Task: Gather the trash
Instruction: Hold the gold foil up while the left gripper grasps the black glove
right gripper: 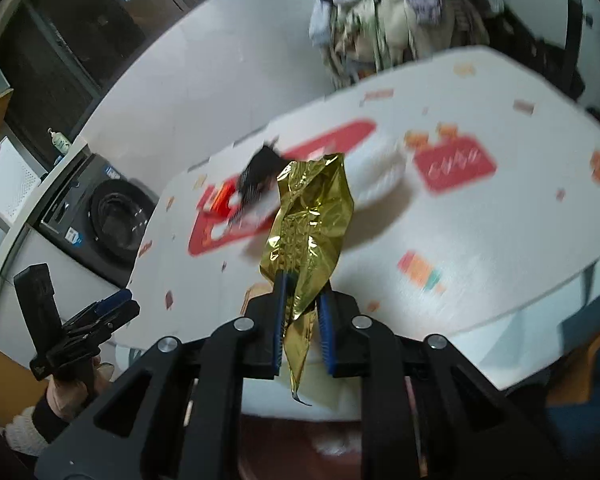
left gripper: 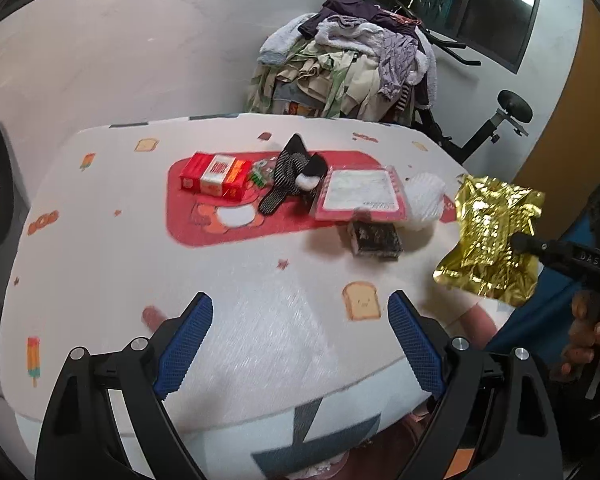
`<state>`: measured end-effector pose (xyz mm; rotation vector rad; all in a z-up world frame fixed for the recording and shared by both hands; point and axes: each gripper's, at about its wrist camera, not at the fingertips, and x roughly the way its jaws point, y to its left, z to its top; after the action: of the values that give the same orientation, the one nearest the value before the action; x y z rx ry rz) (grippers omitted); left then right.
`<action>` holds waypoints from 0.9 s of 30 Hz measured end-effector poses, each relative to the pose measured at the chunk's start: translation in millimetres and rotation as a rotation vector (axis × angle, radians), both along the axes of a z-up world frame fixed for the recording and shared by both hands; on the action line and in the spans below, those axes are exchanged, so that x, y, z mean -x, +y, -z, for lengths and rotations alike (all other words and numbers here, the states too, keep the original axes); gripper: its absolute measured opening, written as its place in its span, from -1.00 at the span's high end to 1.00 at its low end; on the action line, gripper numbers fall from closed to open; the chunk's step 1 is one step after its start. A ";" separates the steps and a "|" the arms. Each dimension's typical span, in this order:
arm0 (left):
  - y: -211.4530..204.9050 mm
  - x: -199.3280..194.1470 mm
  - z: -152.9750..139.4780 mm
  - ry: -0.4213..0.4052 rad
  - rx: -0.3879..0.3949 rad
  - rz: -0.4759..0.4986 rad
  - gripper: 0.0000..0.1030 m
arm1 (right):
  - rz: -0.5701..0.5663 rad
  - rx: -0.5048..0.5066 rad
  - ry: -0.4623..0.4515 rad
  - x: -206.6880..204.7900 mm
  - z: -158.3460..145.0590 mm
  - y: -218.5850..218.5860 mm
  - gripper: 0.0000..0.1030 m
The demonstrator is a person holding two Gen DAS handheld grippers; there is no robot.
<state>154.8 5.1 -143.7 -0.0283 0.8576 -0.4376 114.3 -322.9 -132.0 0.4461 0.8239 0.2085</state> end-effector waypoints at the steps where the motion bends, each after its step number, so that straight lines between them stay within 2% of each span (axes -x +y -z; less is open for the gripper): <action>1: -3.7 -4.7 -1.3 0.000 0.003 0.006 -0.69 | 0.006 0.011 -0.016 -0.4 -3.8 -3.9 0.65; 5: -23.2 -32.8 -3.8 0.002 -0.001 0.037 -0.55 | 0.025 0.047 -0.060 -12.1 -13.5 -16.6 0.65; 7: -33.1 -49.8 -2.7 0.012 -0.002 0.053 -0.30 | 0.031 0.057 -0.072 -16.2 -13.8 -24.0 0.65; 8: -37.6 -61.6 -0.6 0.030 0.005 0.057 -0.24 | 0.035 0.060 -0.076 -18.8 -13.6 -27.4 0.65; 10: -41.9 -84.6 6.9 0.083 0.037 0.049 0.07 | 0.042 0.058 -0.078 -24.1 -11.0 -34.6 0.65; 12: -41.0 -111.3 18.6 0.152 0.095 0.011 0.25 | 0.048 0.054 -0.078 -26.9 -7.8 -39.3 0.65; 16: -37.6 -152.3 41.1 0.255 0.223 -0.073 0.29 | 0.061 0.057 -0.079 -31.6 -3.3 -49.2 0.65; 19: -36.4 -167.4 53.9 0.307 0.322 -0.107 0.29 | 0.069 0.057 -0.075 -35.9 0.3 -55.5 0.65; 22: -35.0 -180.5 69.6 0.366 0.389 -0.147 0.30 | 0.075 0.056 -0.072 -39.8 3.7 -60.5 0.65; 23: -34.7 -183.5 75.1 0.385 0.402 -0.161 0.37 | 0.076 0.055 -0.071 -41.3 4.5 -62.0 0.65; 24: -33.7 -185.0 78.9 0.398 0.415 -0.170 0.69 | 0.076 0.054 -0.072 -41.5 4.7 -62.4 0.65; 25: -32.8 -185.8 80.6 0.405 0.418 -0.177 0.87 | 0.077 0.054 -0.073 -41.4 4.6 -62.1 0.65; 27: -30.0 -183.9 74.4 0.373 0.408 -0.190 0.90 | 0.075 0.058 -0.077 -41.8 4.1 -61.5 0.65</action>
<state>338.7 -24.9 -218.2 -0.5780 1.1070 -0.4288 156.1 -384.4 -136.1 0.4110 0.7349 0.1315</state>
